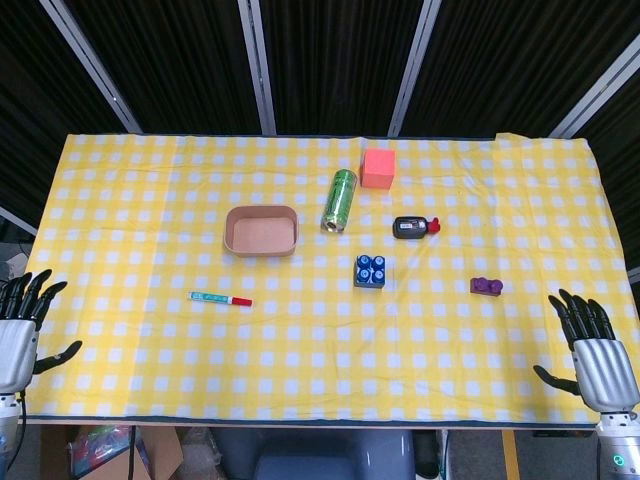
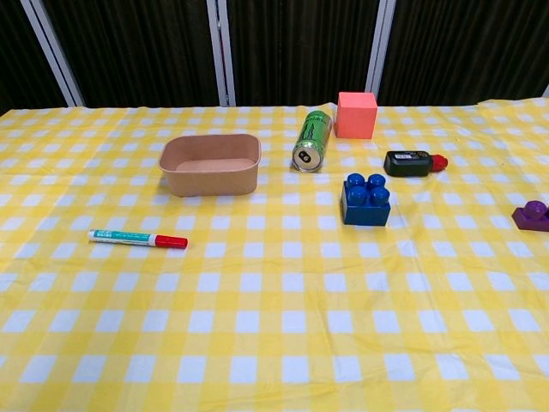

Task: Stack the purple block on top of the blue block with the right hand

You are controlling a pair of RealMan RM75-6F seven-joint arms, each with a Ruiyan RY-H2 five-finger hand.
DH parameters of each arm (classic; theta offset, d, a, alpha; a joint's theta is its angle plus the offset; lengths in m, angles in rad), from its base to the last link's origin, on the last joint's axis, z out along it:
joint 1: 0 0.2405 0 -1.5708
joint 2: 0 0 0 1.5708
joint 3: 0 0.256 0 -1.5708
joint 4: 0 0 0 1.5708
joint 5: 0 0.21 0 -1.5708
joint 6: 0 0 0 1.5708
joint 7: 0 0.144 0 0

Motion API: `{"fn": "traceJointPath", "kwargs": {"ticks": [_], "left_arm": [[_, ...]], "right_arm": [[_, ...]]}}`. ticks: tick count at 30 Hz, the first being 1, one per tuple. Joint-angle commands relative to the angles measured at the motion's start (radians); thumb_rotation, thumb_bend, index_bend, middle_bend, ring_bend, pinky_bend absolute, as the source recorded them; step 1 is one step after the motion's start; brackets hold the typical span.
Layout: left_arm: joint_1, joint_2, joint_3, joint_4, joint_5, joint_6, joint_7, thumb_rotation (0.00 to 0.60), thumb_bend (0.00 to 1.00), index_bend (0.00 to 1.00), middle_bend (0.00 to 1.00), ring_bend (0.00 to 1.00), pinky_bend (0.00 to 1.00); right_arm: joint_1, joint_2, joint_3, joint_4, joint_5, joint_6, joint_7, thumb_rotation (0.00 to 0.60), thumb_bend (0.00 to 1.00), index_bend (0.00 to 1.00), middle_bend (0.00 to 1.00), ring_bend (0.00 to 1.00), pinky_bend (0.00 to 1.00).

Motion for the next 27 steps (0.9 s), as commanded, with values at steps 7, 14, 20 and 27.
{"fn": "traceJointPath", "kwargs": {"ticks": [7,14,20,27], "left_arm": [[-0.004,0.001,0.002,-0.011,-0.010,-0.018,0.012,0.600,0.12,0.16,0.05,0.00,0.05],[-0.009,0.001,-0.004,-0.009,-0.020,-0.027,0.004,0.600,0.12,0.16,0.05,0.00,0.05],[-0.008,0.003,-0.002,-0.015,-0.022,-0.029,0.010,0.600,0.12,0.16,0.05,0.00,0.05],[-0.003,0.007,0.000,-0.023,-0.018,-0.019,0.010,0.600,0.12,0.16,0.05,0.00,0.05]], "right_arm": [[-0.005,0.003,-0.002,-0.003,-0.003,0.006,-0.003,0.600,0.11,0.00,0.00,0.00,0.00],[-0.006,0.001,0.001,-0.002,0.006,0.001,-0.008,0.600,0.11,0.00,0.00,0.00,0.00],[-0.003,-0.002,0.001,0.005,0.007,-0.008,-0.006,0.600,0.11,0.04,0.00,0.00,0.00],[0.060,0.015,0.016,-0.025,0.001,-0.091,0.024,0.600,0.11,0.06,0.00,0.00,0.00]]}}
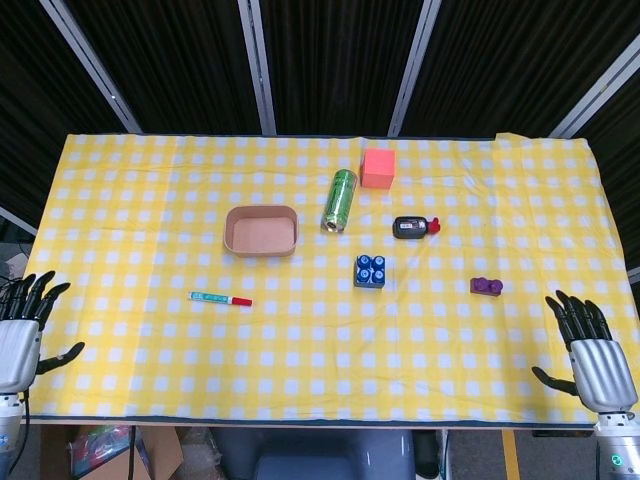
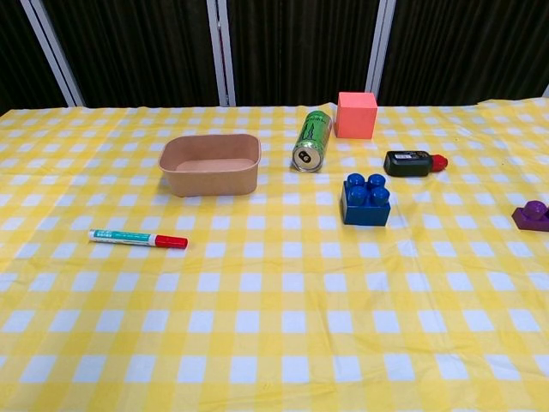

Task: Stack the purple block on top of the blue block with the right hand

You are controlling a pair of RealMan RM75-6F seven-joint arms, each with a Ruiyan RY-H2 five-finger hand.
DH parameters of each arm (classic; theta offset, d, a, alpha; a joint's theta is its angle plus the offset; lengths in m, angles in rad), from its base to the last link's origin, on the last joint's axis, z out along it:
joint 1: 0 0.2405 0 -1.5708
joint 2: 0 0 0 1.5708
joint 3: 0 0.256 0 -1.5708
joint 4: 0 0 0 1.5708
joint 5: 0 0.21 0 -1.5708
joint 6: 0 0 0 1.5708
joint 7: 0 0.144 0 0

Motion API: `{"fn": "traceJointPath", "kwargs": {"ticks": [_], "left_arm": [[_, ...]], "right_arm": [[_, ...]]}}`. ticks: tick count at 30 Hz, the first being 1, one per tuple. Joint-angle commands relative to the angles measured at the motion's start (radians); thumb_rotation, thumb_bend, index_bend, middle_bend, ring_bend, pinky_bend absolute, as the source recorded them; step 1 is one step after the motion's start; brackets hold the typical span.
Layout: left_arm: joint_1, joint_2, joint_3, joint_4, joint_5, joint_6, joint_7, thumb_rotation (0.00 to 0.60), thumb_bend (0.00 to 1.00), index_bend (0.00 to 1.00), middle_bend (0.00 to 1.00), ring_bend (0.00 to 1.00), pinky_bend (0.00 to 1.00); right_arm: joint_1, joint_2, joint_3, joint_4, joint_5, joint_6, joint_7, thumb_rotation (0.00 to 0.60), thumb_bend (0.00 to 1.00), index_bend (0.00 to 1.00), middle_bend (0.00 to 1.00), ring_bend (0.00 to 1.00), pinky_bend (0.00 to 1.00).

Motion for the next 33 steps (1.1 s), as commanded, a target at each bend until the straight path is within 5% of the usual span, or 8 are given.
{"fn": "traceJointPath", "kwargs": {"ticks": [1,8,13,33], "left_arm": [[0.000,0.001,-0.001,0.000,0.001,0.002,-0.002,0.600,0.12,0.16,0.05,0.00,0.05],[0.000,0.003,-0.003,0.002,-0.003,0.000,-0.007,0.600,0.12,0.16,0.05,0.00,0.05],[0.006,0.007,-0.004,-0.002,-0.008,0.006,-0.011,0.600,0.12,0.16,0.05,0.00,0.05],[0.011,0.006,-0.011,-0.002,-0.027,0.008,0.007,0.600,0.12,0.16,0.05,0.00,0.05]], "right_arm": [[0.072,0.018,0.026,-0.026,0.014,-0.102,0.031,0.600,0.11,0.07,0.00,0.00,0.00],[0.247,0.025,0.109,-0.039,0.160,-0.398,0.042,0.600,0.14,0.13,0.00,0.00,0.00],[0.355,-0.035,0.144,0.066,0.255,-0.603,0.132,0.600,0.16,0.17,0.00,0.00,0.00],[0.447,-0.147,0.136,0.280,0.316,-0.736,0.135,0.600,0.39,0.23,0.00,0.00,0.00]]}}
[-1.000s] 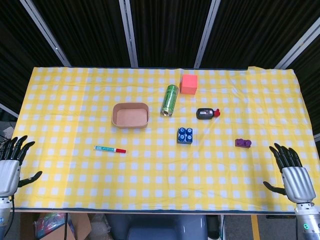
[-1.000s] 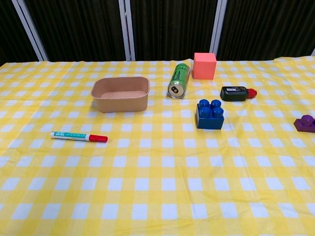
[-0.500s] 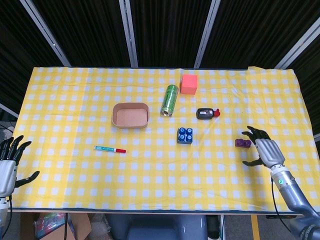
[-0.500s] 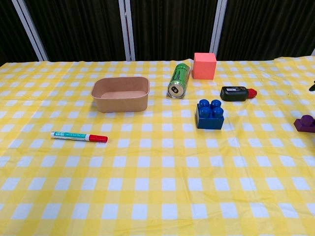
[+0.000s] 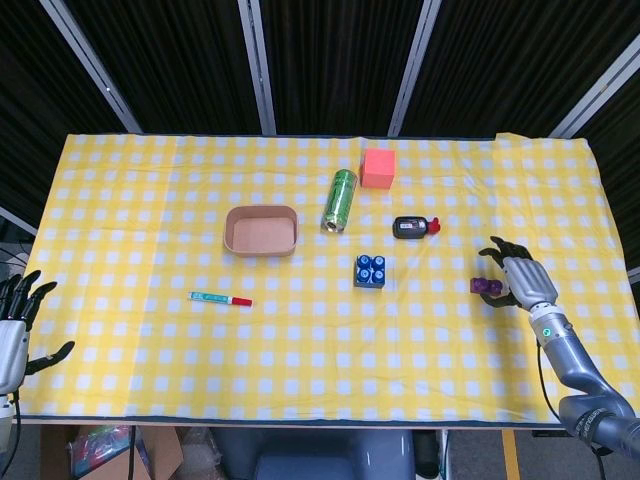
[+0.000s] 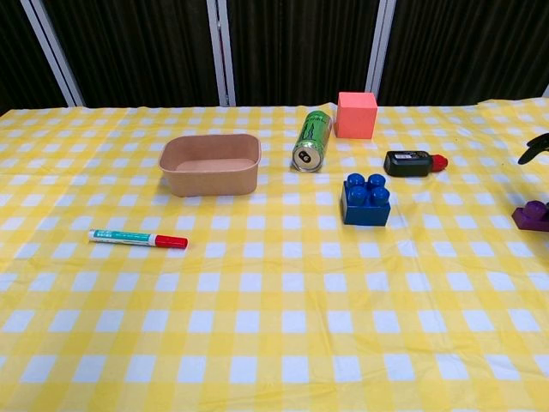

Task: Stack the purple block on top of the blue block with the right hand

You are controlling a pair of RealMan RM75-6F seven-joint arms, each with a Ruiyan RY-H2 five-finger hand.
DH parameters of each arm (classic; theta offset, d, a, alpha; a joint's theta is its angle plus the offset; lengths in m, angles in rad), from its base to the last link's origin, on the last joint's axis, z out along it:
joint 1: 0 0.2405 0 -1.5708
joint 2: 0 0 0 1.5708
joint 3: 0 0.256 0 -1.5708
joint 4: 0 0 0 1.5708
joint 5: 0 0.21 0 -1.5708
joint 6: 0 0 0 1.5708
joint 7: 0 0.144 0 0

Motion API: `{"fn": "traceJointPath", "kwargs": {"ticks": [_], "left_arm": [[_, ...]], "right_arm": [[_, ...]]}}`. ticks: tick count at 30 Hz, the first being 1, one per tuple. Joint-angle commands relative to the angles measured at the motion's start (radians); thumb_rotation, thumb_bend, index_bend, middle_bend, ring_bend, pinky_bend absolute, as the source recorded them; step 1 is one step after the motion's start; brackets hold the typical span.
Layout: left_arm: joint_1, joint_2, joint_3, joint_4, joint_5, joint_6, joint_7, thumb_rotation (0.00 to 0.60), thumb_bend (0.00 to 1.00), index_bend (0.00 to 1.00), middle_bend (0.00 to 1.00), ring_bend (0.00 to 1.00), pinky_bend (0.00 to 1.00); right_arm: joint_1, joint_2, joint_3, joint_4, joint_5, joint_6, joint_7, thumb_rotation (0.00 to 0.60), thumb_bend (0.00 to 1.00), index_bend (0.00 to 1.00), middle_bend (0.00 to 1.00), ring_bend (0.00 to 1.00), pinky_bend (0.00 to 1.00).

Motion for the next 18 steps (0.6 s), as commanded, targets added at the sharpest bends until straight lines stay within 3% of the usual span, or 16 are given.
{"fn": "traceJointPath", "kwargs": {"ticks": [1,18], "left_arm": [[-0.002,-0.002,0.000,-0.001,-0.002,-0.005,0.007,0.600,0.12,0.16,0.05,0.00,0.05],[-0.004,-0.008,-0.002,-0.005,-0.008,-0.009,0.031,0.600,0.12,0.16,0.05,0.00,0.05]], "right_arm": [[0.000,-0.012,-0.012,0.018,-0.006,-0.005,0.011,0.600,0.39,0.23,0.00,0.00,0.00],[0.018,-0.103,-0.043,0.157,-0.051,-0.030,0.101,0.600,0.39,0.26,0.00,0.00,0.00]]}}
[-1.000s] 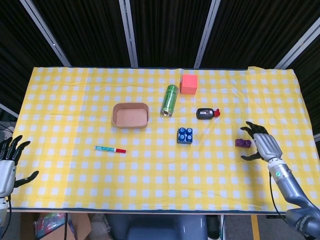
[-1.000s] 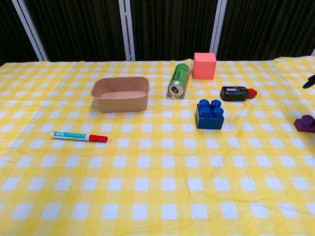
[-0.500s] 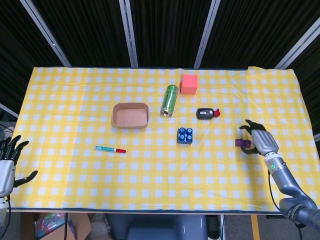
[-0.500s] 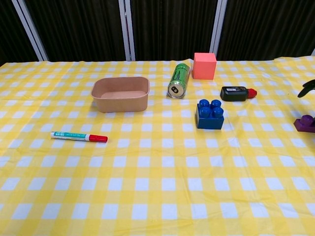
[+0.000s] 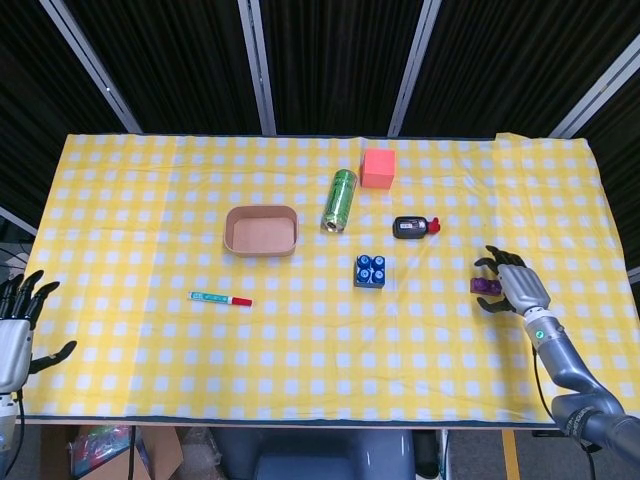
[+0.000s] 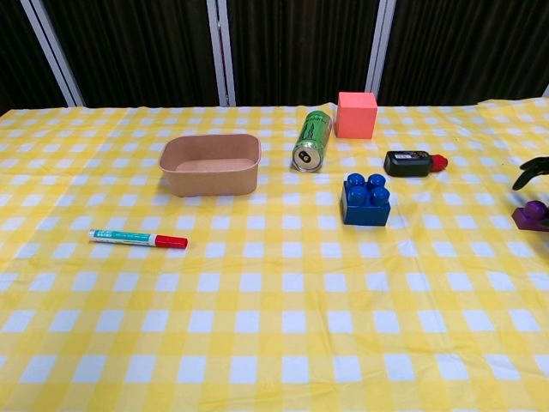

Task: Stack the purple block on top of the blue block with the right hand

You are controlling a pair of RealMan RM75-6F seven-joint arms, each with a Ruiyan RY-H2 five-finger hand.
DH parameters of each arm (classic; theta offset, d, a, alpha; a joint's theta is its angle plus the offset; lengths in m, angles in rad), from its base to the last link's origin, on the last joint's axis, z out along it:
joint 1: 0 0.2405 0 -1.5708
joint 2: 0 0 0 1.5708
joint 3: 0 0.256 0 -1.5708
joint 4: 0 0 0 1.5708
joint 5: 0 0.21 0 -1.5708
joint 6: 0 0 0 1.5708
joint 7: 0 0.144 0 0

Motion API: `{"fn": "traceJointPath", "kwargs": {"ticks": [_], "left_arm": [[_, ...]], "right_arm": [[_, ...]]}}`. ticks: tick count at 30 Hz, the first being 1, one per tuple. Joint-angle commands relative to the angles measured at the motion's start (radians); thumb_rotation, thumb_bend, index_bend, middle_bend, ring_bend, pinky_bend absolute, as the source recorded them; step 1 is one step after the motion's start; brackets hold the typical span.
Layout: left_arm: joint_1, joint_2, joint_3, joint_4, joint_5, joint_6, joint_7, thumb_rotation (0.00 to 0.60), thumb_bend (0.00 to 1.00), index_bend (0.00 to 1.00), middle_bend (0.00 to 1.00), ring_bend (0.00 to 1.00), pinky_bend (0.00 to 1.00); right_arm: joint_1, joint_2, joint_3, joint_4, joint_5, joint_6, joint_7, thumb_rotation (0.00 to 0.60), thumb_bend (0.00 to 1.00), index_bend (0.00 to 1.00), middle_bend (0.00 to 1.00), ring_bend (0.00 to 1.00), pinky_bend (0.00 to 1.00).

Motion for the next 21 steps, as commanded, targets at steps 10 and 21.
{"fn": "traceJointPath", "kwargs": {"ticks": [10,21], "left_arm": [[-0.002,-0.005,-0.004,-0.001,-0.012,-0.007,0.022,0.600,0.12,0.16,0.05,0.00,0.05],[-0.003,-0.008,-0.005,-0.003,-0.019,-0.012,0.033,0.600,0.12,0.16,0.05,0.00,0.05]], "right_arm": [[-0.003,-0.021,-0.017,0.060,-0.027,0.005,0.062,0.600,0.39,0.29,0.00,0.00,0.00],[-0.012,-0.019,-0.029,0.075,-0.046,0.021,0.100,0.600,0.39,0.31,0.00,0.00,0.00]]}}
